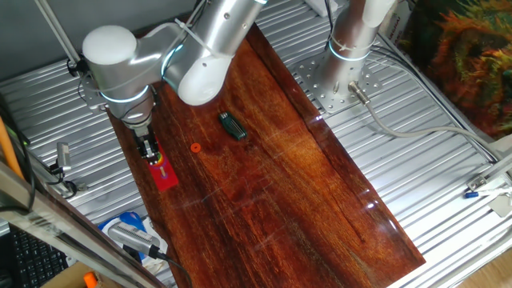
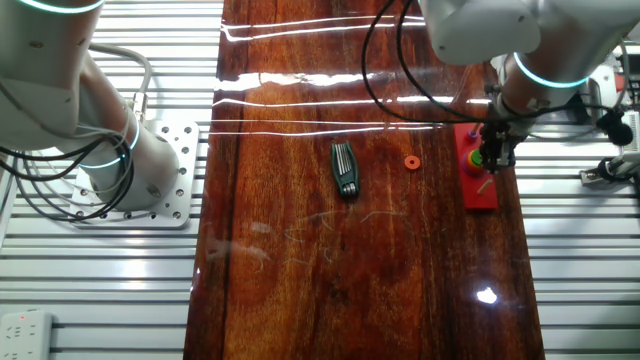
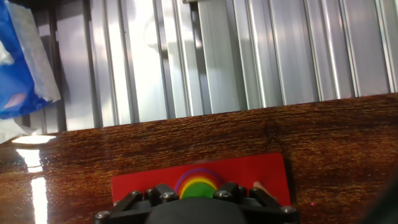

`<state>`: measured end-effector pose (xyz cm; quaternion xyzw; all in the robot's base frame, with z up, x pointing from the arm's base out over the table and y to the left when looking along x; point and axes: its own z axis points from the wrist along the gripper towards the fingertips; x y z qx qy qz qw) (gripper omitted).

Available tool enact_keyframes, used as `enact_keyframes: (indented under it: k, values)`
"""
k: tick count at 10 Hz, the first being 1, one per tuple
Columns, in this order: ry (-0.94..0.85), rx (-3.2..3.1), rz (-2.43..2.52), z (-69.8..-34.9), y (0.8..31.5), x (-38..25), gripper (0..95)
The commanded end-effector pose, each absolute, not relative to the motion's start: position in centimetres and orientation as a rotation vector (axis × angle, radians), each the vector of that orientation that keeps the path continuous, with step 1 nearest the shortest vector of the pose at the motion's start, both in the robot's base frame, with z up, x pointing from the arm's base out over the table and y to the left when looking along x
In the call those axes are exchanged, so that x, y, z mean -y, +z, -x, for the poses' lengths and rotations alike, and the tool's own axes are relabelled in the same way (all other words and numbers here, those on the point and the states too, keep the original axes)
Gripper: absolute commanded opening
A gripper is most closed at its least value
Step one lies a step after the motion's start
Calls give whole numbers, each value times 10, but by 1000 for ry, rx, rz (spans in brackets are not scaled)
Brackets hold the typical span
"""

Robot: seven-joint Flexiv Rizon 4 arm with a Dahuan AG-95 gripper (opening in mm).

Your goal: Take out one Hanoi block and throw it aside

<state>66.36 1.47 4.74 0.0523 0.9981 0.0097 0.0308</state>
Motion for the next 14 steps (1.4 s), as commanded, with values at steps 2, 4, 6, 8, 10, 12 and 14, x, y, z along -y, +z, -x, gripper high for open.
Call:
enact_keyframes:
  k: [2, 4, 6, 8, 10, 12, 14]
  values:
    - [105, -3070, -172, -663, 49, -15, 190]
    - [101, -3068, -169, -663, 49, -15, 190]
    - [93, -3068, -168, -663, 50, -15, 190]
    - [88, -3072, -169, -661, 60, -16, 190]
    - [87, -3073, -170, -660, 70, -18, 190]
    - [88, -3073, -169, -658, 80, -20, 190]
    - [88, -3075, -166, -654, 94, -20, 190]
